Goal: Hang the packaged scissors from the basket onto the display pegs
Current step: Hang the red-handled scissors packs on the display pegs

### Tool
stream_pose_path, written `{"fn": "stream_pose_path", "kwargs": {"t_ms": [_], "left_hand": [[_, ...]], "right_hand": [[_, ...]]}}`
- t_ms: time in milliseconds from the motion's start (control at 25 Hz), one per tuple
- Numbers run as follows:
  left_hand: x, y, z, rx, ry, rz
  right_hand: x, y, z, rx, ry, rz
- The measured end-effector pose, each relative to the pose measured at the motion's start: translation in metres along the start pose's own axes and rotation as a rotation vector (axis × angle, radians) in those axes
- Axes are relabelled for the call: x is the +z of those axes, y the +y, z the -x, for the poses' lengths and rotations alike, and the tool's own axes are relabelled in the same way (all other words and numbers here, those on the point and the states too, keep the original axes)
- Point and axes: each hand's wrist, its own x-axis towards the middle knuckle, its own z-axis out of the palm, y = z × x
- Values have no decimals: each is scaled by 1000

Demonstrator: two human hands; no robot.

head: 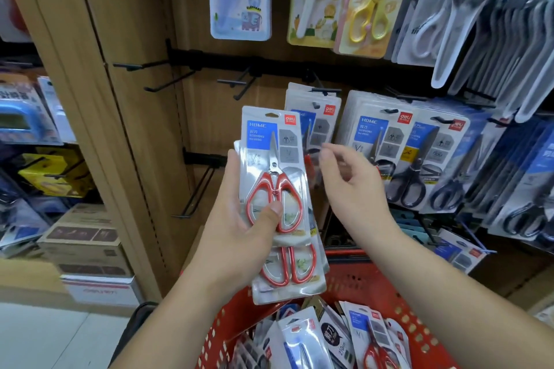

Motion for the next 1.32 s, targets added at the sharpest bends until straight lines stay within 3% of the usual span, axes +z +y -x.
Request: {"fn": "stream_pose_path", "kwargs": {"t_ms": [120,320,480,680,840,1040,1320], "left_hand": [[11,-3,1,49,-27,-43],[19,-3,6,-8,-251,-106],[18,-2,3,30,-233,-93],[14,2,5,29,-226,-142],[-8,0,-2,12,-80,-115],[-18,3,1,-1,14,-121],[-18,11,1,-1,44,-63]], "right_hand": [[2,-17,26,219,-219,-441],[1,4,24,296,-44,-565],[-17,10,16,296,15,-661],[-22,14,18,244,66,-556],[-25,14,20,36,112,-332],[-8,17,30,-130,133,-224],[3,12,3,-66,29,-108]]}}
